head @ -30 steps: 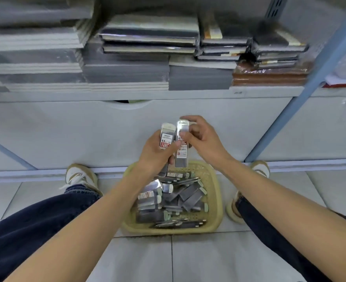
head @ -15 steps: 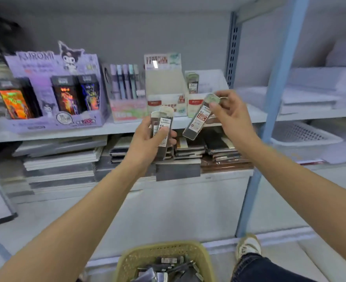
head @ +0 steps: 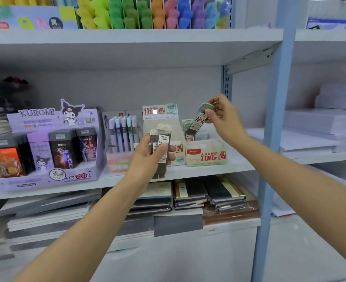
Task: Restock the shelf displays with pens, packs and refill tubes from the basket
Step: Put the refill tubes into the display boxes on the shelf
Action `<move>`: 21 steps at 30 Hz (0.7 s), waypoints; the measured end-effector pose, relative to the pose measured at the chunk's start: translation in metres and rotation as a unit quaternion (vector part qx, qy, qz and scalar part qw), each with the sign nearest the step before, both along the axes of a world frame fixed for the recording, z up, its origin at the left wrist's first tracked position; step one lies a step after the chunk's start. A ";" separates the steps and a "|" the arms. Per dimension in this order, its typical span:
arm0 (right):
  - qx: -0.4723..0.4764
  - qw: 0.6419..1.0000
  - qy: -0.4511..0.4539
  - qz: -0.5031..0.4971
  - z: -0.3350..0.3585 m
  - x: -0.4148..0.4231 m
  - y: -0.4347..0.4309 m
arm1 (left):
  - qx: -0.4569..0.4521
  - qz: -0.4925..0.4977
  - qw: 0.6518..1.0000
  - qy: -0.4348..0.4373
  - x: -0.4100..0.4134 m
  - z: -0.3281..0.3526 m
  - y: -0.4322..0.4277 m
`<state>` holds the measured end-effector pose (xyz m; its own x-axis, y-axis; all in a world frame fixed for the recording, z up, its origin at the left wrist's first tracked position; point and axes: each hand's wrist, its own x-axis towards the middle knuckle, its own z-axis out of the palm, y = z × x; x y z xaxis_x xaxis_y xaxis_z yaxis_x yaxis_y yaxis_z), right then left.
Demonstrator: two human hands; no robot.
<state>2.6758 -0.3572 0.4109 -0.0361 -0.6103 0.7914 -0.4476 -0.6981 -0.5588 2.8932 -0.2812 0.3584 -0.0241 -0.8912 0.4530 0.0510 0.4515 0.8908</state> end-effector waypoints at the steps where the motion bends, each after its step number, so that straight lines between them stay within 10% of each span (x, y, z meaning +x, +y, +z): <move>1: 0.004 1.000 0.019 -0.008 0.000 0.002 -0.005 | 0.002 -0.001 1.000 -0.001 0.000 0.000 -0.002; 15: 0.052 0.976 0.185 -0.100 -0.005 0.017 -0.023 | 0.035 -0.010 0.999 -0.013 0.005 -0.004 -0.011; 21: 0.041 0.982 0.151 0.101 -0.011 0.048 0.021 | 0.034 -0.020 0.999 -0.033 0.002 -0.004 -0.006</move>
